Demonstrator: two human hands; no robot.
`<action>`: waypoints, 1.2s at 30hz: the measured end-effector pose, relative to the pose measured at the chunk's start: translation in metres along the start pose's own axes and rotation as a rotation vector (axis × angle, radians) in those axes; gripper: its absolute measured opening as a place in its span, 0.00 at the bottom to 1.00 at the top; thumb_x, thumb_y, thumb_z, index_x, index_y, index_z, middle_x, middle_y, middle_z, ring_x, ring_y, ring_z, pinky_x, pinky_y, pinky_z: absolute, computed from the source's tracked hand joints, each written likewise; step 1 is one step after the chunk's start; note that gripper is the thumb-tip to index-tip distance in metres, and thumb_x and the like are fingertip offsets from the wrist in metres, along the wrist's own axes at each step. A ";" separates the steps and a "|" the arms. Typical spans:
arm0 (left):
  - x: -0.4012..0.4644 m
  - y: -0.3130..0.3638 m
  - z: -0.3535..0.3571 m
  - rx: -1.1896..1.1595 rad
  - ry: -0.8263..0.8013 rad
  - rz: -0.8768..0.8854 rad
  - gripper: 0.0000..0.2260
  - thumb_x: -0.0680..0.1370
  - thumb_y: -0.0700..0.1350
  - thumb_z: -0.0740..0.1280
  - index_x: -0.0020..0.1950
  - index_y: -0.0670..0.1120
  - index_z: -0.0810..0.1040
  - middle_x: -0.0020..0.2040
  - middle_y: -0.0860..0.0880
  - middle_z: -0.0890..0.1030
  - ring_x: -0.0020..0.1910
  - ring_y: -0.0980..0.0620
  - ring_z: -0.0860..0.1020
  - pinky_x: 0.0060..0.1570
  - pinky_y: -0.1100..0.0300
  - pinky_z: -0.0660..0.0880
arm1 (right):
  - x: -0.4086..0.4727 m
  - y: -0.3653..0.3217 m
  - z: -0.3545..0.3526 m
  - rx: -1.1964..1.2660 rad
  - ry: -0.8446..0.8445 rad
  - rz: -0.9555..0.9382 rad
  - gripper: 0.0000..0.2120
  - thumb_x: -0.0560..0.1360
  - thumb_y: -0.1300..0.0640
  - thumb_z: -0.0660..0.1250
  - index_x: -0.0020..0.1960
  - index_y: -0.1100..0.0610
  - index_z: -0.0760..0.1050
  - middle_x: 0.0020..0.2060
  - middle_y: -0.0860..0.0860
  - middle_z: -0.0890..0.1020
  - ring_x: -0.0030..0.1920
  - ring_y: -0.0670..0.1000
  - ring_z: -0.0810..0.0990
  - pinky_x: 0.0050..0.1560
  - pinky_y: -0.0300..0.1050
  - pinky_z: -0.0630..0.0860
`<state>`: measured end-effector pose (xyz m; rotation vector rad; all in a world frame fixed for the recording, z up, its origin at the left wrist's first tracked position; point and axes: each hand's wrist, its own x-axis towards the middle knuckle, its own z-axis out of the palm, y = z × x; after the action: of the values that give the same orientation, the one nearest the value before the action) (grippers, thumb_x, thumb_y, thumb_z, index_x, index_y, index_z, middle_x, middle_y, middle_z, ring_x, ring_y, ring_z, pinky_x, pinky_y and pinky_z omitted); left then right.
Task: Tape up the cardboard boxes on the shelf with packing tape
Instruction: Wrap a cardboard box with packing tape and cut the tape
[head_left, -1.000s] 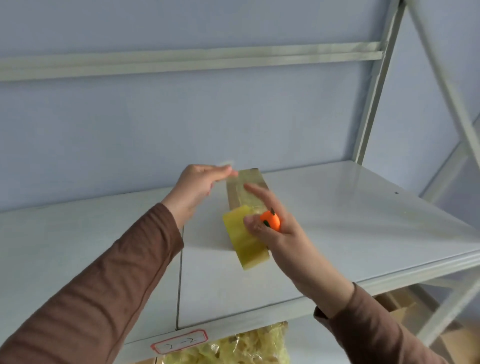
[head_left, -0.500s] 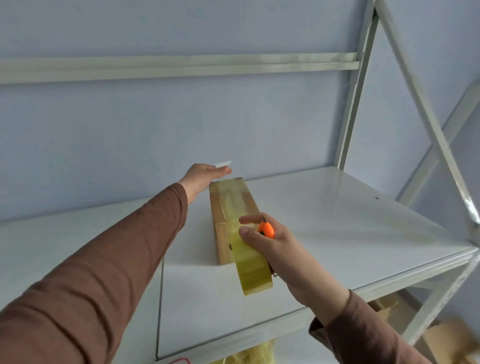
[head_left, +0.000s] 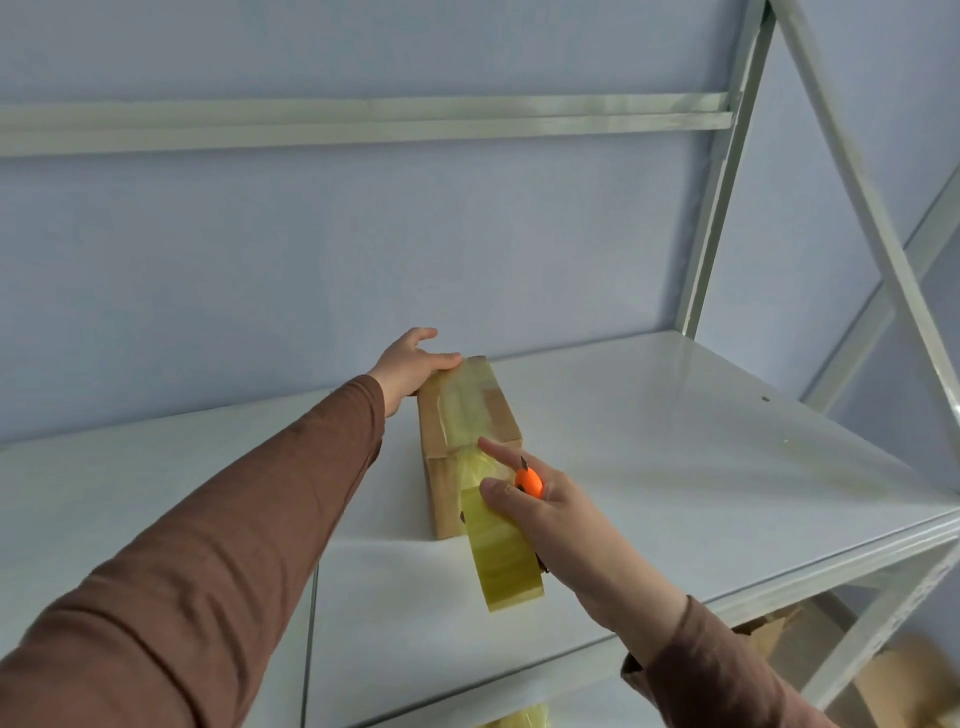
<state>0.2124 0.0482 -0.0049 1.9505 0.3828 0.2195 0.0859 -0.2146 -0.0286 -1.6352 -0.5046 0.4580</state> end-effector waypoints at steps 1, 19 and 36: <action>0.001 0.000 0.000 -0.012 0.013 -0.008 0.30 0.77 0.52 0.75 0.76 0.53 0.69 0.63 0.45 0.79 0.56 0.48 0.82 0.53 0.55 0.81 | 0.001 0.002 0.000 -0.006 -0.006 -0.006 0.19 0.82 0.47 0.67 0.71 0.33 0.73 0.56 0.49 0.83 0.54 0.53 0.84 0.64 0.55 0.79; 0.000 -0.006 -0.015 0.382 -0.019 -0.087 0.32 0.80 0.67 0.61 0.51 0.37 0.84 0.49 0.42 0.85 0.51 0.45 0.83 0.44 0.60 0.74 | 0.023 0.027 -0.020 -0.210 -0.112 -0.129 0.25 0.83 0.47 0.65 0.68 0.19 0.63 0.60 0.29 0.79 0.60 0.33 0.76 0.54 0.29 0.68; -0.104 -0.041 -0.011 0.704 0.060 0.433 0.31 0.80 0.63 0.66 0.78 0.51 0.63 0.79 0.50 0.62 0.80 0.53 0.53 0.78 0.50 0.58 | 0.089 0.016 -0.042 -0.063 -0.322 -0.147 0.23 0.83 0.53 0.66 0.68 0.26 0.71 0.52 0.51 0.83 0.54 0.52 0.80 0.57 0.37 0.73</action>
<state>0.1054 0.0350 -0.0357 2.7190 0.0625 0.4698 0.1841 -0.1998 -0.0396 -1.5779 -0.8818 0.6041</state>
